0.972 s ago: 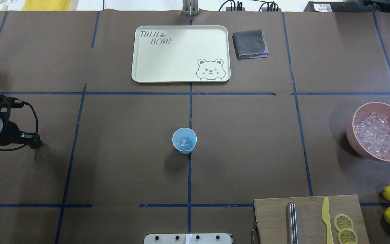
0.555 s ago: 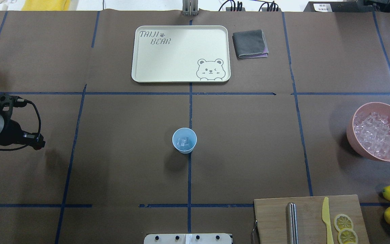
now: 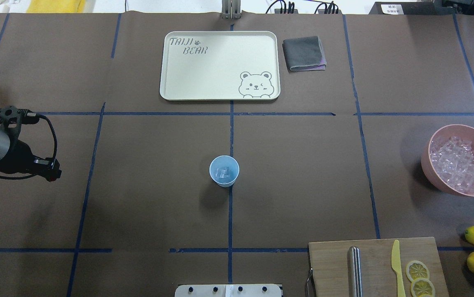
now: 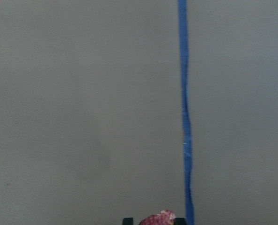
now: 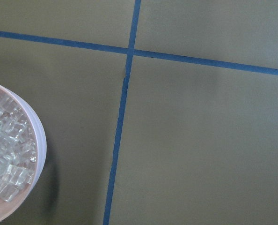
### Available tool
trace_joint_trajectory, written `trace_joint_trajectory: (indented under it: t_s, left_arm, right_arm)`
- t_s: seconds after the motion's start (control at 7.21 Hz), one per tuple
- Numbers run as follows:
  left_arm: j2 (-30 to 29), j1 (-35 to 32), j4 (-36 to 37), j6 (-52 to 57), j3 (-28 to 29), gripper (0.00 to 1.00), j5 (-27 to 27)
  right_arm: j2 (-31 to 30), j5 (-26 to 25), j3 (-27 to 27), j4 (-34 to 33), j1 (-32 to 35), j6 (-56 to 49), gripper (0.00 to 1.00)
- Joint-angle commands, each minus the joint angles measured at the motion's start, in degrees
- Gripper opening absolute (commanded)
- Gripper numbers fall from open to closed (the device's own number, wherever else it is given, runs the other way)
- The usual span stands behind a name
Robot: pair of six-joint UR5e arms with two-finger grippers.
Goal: Put ice and strawberries in cup
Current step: 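Close the left gripper on the strawberry and lift it, then carry the strawberry with the left gripper over the blue cup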
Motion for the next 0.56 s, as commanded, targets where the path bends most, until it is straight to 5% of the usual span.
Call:
trace_joint_trajectory:
  t_s: [0.0, 0.28, 0.42]
  left_arm:
    - [-11.0, 0.2, 12.5, -0.6, -1.3, 0.0, 0.2]
    - [-22.1, 2.0, 25.0, -3.1, -1.2, 0.0, 0.7]
    - [-24.5, 5.0, 25.3, -7.5, -0.9, 0.0, 0.8]
  right_arm:
    - [-0.1, -0.1, 0.0, 0.0, 0.0, 0.0, 1.0]
    - [-0.1, -0.1, 0.1, 0.0, 0.0, 0.1, 1.0]
    - [0.0, -0.1, 0.1, 0.0, 0.0, 0.1, 1.0]
